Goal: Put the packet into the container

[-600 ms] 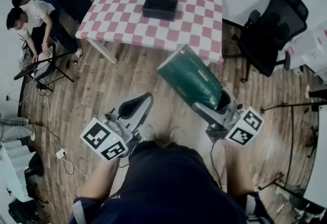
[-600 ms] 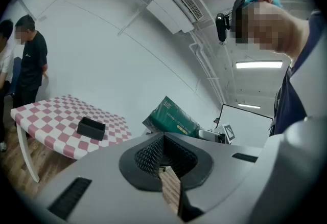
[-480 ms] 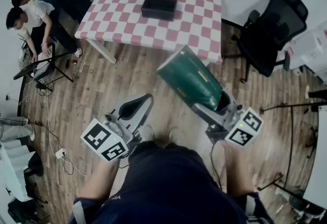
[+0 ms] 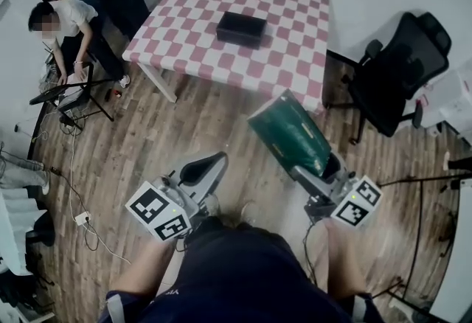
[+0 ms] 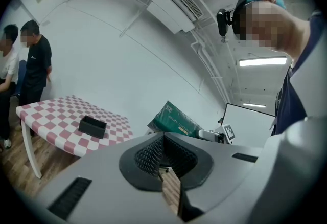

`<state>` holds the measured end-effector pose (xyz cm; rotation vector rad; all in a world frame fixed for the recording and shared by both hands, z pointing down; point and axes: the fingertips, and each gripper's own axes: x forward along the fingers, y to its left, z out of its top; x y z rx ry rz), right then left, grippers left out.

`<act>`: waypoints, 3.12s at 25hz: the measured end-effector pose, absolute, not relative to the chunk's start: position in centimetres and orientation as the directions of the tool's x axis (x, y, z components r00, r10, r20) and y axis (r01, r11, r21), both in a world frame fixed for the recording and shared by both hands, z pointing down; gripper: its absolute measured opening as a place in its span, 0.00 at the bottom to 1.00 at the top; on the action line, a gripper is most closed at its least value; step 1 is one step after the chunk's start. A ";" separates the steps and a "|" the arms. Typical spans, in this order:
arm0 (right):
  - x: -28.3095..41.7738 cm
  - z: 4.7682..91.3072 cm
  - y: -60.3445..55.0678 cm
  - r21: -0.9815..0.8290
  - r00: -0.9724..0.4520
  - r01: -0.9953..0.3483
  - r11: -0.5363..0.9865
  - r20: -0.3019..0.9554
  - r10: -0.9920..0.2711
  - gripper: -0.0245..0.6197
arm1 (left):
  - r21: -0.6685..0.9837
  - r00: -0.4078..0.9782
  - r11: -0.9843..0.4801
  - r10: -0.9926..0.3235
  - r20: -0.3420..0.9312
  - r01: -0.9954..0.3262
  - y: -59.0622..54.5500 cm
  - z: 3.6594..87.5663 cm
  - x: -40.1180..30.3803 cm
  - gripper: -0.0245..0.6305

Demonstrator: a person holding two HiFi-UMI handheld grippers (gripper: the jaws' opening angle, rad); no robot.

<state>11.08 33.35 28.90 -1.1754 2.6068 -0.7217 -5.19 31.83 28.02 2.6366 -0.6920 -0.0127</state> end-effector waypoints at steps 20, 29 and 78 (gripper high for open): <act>16.6 30.7 31.0 -0.509 -0.650 -0.660 0.552 0.020 -0.760 0.69 | 0.366 0.821 -0.748 -0.565 0.087 -0.554 30.0 29.1 -4.5 0.08; 15.6 33.4 22.3 -0.519 -0.641 -0.676 0.523 0.066 -0.764 0.69 | 0.394 0.821 -0.735 -0.562 0.102 -0.552 20.8 31.7 -5.6 0.08; 11.4 45.6 -22.4 -0.179 -0.701 -0.642 0.745 0.530 -0.477 0.69 | 0.527 0.810 -0.626 -0.529 0.254 -0.574 -17.9 40.4 -8.4 0.08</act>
